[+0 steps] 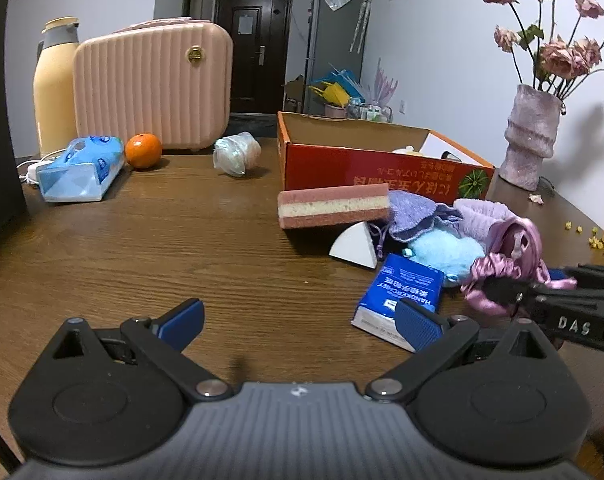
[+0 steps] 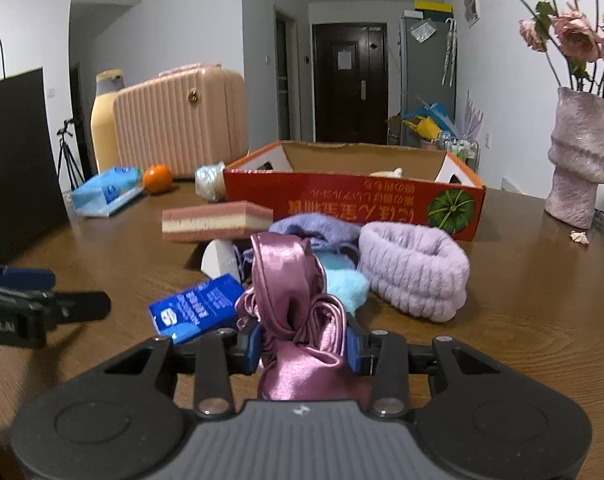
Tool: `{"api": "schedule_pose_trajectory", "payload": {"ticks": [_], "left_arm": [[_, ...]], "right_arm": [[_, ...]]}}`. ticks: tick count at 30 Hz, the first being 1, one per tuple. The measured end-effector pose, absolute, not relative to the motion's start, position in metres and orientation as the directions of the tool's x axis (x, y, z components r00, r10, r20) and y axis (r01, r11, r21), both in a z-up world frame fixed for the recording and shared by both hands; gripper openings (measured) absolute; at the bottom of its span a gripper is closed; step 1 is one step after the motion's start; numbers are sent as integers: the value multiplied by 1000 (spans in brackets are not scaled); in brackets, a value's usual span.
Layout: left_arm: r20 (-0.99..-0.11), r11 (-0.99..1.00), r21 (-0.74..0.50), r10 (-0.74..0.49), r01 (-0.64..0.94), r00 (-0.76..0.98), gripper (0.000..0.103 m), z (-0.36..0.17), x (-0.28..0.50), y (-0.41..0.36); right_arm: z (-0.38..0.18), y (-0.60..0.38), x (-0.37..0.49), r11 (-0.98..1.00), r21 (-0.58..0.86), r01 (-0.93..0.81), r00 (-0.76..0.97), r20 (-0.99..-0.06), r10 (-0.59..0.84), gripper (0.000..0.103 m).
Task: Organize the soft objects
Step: 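Grasp the blue tissue pack with the left tool while the right tool holds the scrunchie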
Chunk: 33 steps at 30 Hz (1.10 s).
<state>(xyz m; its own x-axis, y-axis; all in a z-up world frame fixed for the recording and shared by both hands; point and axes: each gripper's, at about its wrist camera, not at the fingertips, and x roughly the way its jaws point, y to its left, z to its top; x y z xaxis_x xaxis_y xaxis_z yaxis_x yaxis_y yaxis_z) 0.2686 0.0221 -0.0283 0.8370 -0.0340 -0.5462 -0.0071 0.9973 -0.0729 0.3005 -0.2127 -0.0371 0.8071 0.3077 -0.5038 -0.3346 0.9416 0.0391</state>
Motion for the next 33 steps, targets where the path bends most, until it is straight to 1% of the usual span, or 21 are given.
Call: {"api": "schedule_pose_trajectory", "payload": {"ticks": [14,23,29,31,33], "left_arm": [[-579,995,-17,-93,102,810,103,-27,298,-22],[-637,990,-8,-116,144,762,103,-45,327,-46],[-660,990,-22,-119,140,741,103,-51,342,-47],[-665,989,-40,-130,139,736,102,-52,346,-45],[-666,989,-50,-138,141,733,97,-53,349,-42]], "right_arm": [[-24,-248,294,964,73,-256,862,-434,262,39],[-24,-276,298,980,84,-180,884,-424,199,39],[-27,-282,302,984,91,-155,884,-431,179,39],[-28,-281,302,984,89,-155,883,-434,178,39],[-29,-280,304,984,86,-153,881,-439,176,39]]}}
